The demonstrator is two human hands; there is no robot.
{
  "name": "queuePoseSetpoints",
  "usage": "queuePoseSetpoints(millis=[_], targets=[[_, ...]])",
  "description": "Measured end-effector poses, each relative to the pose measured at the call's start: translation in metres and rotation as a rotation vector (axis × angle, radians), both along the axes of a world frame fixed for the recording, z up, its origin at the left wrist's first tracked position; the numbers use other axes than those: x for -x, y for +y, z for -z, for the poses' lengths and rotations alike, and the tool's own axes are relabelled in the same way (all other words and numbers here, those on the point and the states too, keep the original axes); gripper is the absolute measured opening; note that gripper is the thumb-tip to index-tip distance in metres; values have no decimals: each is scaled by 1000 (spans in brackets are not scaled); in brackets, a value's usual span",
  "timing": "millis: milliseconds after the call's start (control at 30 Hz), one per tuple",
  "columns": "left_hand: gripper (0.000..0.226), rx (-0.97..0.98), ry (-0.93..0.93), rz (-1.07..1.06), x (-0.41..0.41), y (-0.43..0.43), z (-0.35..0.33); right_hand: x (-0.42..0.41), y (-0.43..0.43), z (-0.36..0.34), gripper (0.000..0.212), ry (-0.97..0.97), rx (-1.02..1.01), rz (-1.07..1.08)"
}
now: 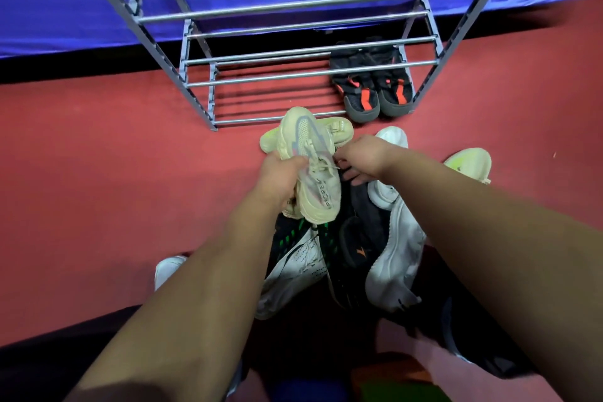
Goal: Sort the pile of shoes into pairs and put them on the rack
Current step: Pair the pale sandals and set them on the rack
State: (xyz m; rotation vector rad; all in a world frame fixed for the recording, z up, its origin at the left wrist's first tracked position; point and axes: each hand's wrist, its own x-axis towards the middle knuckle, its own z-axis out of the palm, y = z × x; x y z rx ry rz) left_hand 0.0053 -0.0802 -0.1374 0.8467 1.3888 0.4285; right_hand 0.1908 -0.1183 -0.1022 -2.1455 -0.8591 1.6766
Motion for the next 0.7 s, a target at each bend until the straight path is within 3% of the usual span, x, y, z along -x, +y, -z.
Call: queuePoseSetpoints(millis=[133,333,400,533,600,700], targets=[[3,-127,208,6,15,28,-8,15,0,15,32,13,32,-102],[37,-69,482,89,81,42,24,51,1,33,46,-311,-153,-364],[40,-23,569,172,90,34,26,62,5,41,62,-398,-127,-426],[51,103,578,247,91,21,23,84,7,55,118,-491,17,-572],[66,159,539,306,92,16,21,91,7,55,138,-564,62,-630],[115,203,543,480,101,10,26,102,5,55,154,-693,113,-719]])
